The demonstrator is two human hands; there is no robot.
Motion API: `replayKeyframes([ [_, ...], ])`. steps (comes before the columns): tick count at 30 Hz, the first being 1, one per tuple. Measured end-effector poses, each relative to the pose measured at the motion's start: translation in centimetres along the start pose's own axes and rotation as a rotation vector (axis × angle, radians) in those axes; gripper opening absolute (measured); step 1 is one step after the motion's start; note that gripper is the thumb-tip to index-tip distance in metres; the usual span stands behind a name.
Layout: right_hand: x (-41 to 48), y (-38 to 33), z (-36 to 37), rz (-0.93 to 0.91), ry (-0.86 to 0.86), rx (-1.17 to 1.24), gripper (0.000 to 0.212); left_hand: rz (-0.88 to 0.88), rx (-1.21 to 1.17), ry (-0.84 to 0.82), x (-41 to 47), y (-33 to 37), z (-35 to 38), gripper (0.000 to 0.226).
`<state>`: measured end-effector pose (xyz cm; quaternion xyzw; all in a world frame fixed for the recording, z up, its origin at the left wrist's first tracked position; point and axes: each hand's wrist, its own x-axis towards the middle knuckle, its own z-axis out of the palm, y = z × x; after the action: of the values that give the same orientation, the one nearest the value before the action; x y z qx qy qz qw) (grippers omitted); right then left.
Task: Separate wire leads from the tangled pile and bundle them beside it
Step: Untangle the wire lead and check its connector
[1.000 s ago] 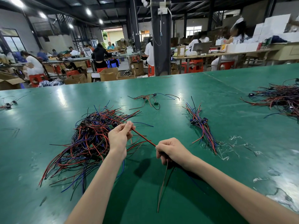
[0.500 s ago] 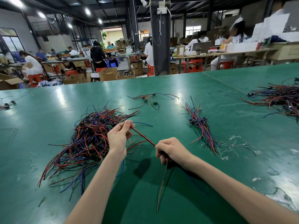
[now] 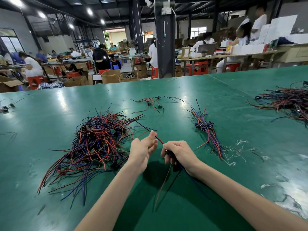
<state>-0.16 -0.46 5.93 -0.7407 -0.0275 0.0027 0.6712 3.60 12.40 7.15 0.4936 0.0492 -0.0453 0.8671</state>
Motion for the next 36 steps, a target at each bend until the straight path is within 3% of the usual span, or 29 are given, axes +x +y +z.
replayKeyframes([
  [5,-0.1,0.0,0.1,-0.013,0.011,-0.005,0.034,0.100,0.110,0.028,0.1,-0.2,-0.5,0.078],
  [8,-0.1,0.1,0.2,-0.015,0.026,-0.005,0.038,0.009,0.220,-0.076,-0.8,-0.5,0.1,0.039],
  [10,-0.2,0.2,0.3,-0.017,0.035,0.003,0.045,0.037,0.356,-0.152,-1.2,-1.0,0.1,0.014],
  [15,-0.1,0.2,0.3,-0.016,0.025,-0.047,0.037,0.142,0.405,-0.129,-1.4,-0.6,0.2,0.016],
  [22,-0.3,0.1,0.4,-0.011,-0.052,-0.075,0.024,0.264,0.406,0.038,0.6,1.4,-1.6,0.025],
  [30,-0.2,0.2,0.5,-0.027,-0.099,-0.076,0.024,0.387,0.509,0.172,2.3,2.5,-3.7,0.028],
  [33,-0.2,0.2,0.4,-0.025,-0.105,-0.075,0.024,0.516,0.671,0.154,2.3,2.5,-3.7,0.030],
  [36,-0.3,0.2,0.4,-0.017,-0.106,-0.066,0.024,0.778,0.978,0.138,2.0,2.5,-3.9,0.027],
])
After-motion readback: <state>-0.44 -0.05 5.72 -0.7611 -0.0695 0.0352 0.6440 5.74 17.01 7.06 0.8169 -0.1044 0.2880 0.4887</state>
